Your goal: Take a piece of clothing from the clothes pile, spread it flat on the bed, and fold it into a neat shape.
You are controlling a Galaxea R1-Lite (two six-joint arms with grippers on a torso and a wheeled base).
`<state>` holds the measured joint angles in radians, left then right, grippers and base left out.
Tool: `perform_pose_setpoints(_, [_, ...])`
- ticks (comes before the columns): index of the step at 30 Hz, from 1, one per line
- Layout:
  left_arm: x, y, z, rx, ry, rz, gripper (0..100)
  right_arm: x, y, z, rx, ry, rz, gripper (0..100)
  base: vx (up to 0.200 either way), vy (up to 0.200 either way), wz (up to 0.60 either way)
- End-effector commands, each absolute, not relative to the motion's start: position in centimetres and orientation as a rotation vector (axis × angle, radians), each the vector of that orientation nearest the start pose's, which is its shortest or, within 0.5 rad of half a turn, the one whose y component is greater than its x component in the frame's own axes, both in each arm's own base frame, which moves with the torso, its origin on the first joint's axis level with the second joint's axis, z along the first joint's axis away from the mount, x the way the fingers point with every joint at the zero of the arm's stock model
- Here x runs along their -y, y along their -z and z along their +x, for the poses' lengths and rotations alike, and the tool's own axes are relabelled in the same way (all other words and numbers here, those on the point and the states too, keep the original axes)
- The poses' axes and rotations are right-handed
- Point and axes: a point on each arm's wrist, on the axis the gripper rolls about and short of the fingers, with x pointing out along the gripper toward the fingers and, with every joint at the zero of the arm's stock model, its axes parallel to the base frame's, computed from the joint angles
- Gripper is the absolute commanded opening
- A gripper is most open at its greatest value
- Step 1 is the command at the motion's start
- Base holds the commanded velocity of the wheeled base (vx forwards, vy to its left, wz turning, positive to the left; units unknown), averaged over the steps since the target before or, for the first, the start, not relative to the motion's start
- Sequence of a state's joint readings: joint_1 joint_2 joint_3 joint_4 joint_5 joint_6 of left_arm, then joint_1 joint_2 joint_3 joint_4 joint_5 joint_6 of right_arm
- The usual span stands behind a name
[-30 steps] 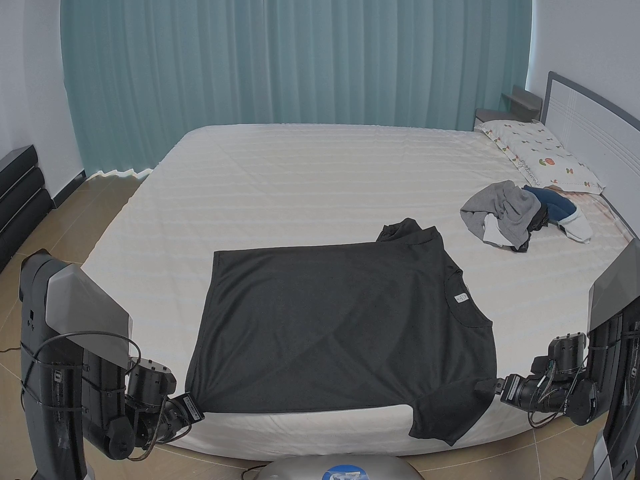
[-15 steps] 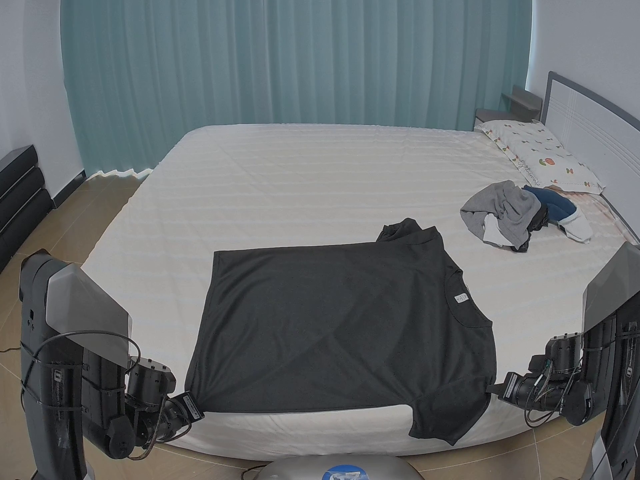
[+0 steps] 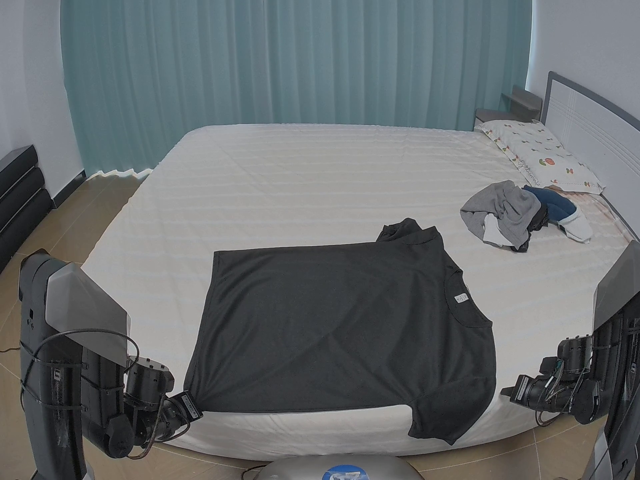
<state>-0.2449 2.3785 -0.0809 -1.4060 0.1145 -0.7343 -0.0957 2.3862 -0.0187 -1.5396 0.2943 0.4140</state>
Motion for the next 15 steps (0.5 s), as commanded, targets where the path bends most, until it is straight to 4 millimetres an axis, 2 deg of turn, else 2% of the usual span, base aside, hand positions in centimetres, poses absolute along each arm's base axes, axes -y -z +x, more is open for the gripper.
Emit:
perform_pose_setpoints(1, [5.0, 5.3, 21.6, -0.872, -0.207, -0.529, 0, 1.4, 4.4, 21.4, -0.838, -0.042, 0.568, 0, 0.0, 0.0, 0.0])
perform_pose_setpoints(2, [5.0, 5.3, 21.6, -0.872, -0.207, -0.529, 0, 1.4, 4.4, 21.4, -0.838, -0.042, 0.568, 100, 0.0, 0.0, 0.0])
perform_pose_setpoints(8, [5.1, 5.4, 21.6, -0.873, -0.206, -0.529, 0, 0.8, 4.6, 22.0, -0.84, -0.12, 0.596, 100, 0.0, 0.0, 0.0])
perform_pose_setpoints(15, [5.1, 5.4, 21.7, -0.87, -0.204, -0.53, 0, -0.2, 5.1, 23.8, -0.812, -0.155, 0.626, 100, 0.0, 0.0, 0.0])
